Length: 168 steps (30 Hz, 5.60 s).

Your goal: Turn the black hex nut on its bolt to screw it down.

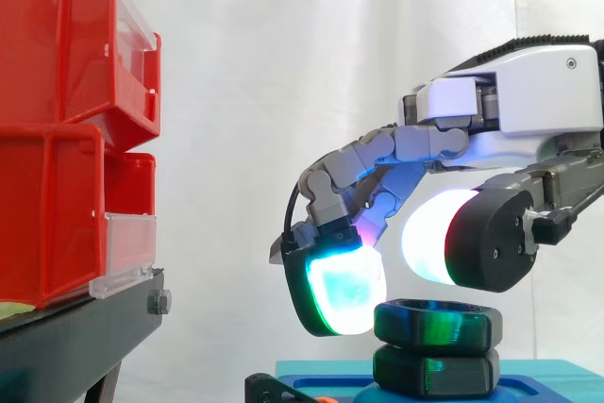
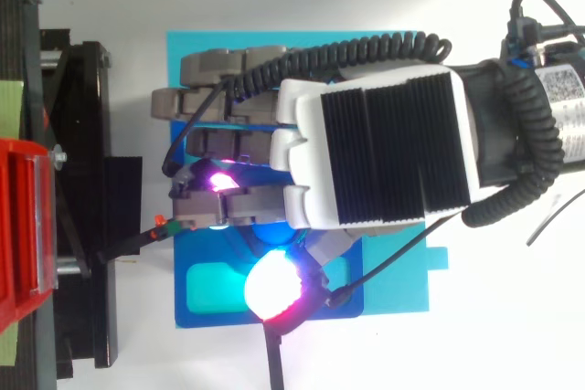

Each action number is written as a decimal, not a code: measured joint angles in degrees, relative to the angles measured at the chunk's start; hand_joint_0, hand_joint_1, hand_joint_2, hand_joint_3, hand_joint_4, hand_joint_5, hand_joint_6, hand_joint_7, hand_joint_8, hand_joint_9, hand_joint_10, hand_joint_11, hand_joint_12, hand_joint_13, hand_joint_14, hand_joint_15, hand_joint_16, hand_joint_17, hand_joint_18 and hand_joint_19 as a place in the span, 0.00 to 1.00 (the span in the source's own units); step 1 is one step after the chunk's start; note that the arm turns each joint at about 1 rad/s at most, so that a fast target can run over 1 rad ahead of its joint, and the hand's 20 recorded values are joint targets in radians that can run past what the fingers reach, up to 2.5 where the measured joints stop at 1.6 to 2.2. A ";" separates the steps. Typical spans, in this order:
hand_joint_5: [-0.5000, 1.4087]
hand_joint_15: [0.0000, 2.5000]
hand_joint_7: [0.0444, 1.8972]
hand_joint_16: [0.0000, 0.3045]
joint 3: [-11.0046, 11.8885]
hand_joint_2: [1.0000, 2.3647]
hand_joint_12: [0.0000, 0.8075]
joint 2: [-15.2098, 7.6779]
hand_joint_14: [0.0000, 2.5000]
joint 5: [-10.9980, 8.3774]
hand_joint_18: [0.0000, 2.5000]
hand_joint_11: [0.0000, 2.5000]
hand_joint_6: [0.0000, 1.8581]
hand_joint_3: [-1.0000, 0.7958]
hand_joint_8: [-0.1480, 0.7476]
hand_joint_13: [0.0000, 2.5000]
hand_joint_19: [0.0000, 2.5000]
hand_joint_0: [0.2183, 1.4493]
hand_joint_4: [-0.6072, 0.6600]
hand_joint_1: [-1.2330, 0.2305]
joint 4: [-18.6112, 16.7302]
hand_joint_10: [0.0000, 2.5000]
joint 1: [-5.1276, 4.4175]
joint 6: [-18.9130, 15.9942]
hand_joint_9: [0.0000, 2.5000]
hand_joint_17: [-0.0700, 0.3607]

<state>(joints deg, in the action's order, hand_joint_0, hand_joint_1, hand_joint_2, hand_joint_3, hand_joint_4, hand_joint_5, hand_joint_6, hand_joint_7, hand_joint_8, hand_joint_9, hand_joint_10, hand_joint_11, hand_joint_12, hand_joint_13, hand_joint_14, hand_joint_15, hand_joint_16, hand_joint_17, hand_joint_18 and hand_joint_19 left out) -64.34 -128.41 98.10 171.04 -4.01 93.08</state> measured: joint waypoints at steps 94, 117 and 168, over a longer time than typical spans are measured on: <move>0.28 0.00 0.82 0.15 -4.04 0.00 0.43 0.01 0.00 0.40 0.16 0.00 0.27 0.28 0.41 0.21 0.14 0.24 0.53 0.69 -7.30 0.00 -2.62 0.78 0.35 0.39; 0.28 0.00 0.82 0.15 -4.05 0.00 0.44 0.00 0.00 4.50 0.16 0.00 0.28 0.28 0.42 0.22 0.13 0.24 0.52 0.75 -6.83 0.00 1.85 0.94 0.36 0.40; 0.26 0.00 0.55 0.17 1.76 0.00 0.47 0.00 0.00 3.09 0.13 0.00 0.27 0.28 0.42 0.18 0.12 0.20 0.65 0.70 -2.36 0.00 -0.99 0.79 0.32 0.43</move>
<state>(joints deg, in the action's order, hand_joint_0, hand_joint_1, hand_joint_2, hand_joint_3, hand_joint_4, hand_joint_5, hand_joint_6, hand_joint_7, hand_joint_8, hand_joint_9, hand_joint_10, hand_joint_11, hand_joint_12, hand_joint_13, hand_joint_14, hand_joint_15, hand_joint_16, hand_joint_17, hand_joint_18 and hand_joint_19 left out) -62.58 -128.41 101.19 168.68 -5.00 93.87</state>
